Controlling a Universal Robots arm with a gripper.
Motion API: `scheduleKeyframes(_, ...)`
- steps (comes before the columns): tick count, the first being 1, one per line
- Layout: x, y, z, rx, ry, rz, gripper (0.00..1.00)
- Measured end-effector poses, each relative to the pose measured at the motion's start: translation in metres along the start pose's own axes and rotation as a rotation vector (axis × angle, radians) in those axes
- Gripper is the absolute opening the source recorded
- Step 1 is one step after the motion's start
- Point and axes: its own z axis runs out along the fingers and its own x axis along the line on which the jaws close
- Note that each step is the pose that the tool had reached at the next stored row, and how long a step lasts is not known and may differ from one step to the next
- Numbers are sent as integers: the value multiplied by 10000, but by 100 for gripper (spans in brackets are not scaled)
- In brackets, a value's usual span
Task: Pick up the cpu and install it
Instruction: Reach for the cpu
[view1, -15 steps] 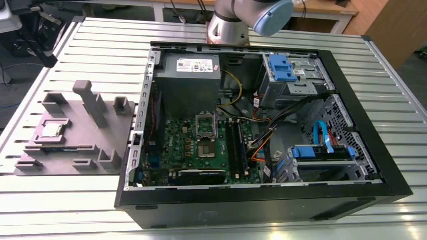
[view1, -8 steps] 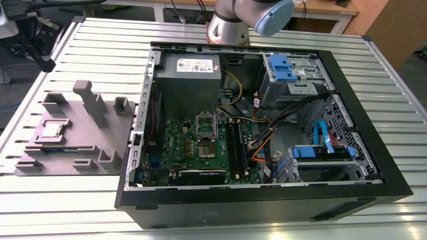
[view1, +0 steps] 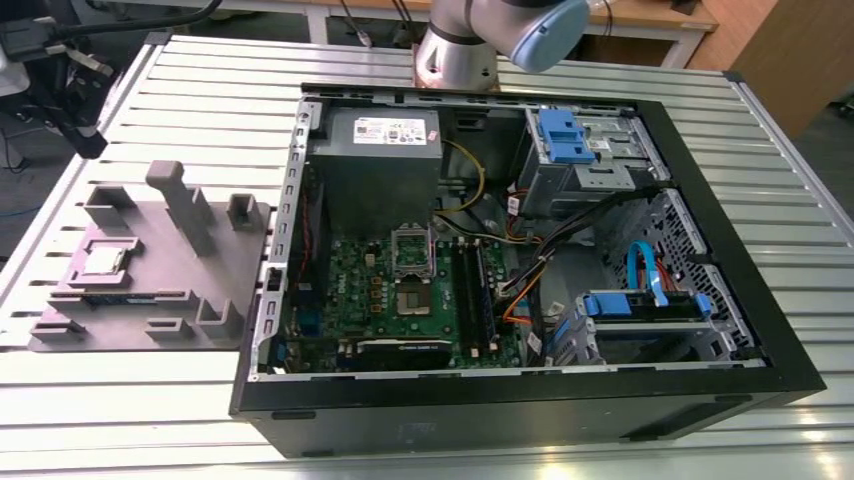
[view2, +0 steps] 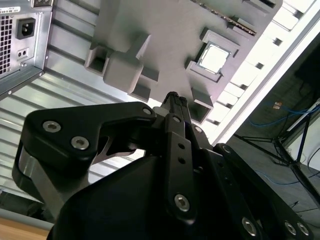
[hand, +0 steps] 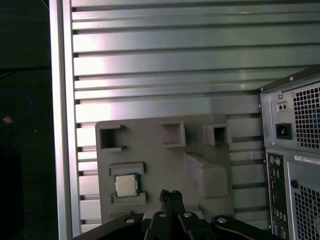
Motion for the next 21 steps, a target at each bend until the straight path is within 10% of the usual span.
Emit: scheduleKeyframes(21,148,-101,232,0,-1,0,11)
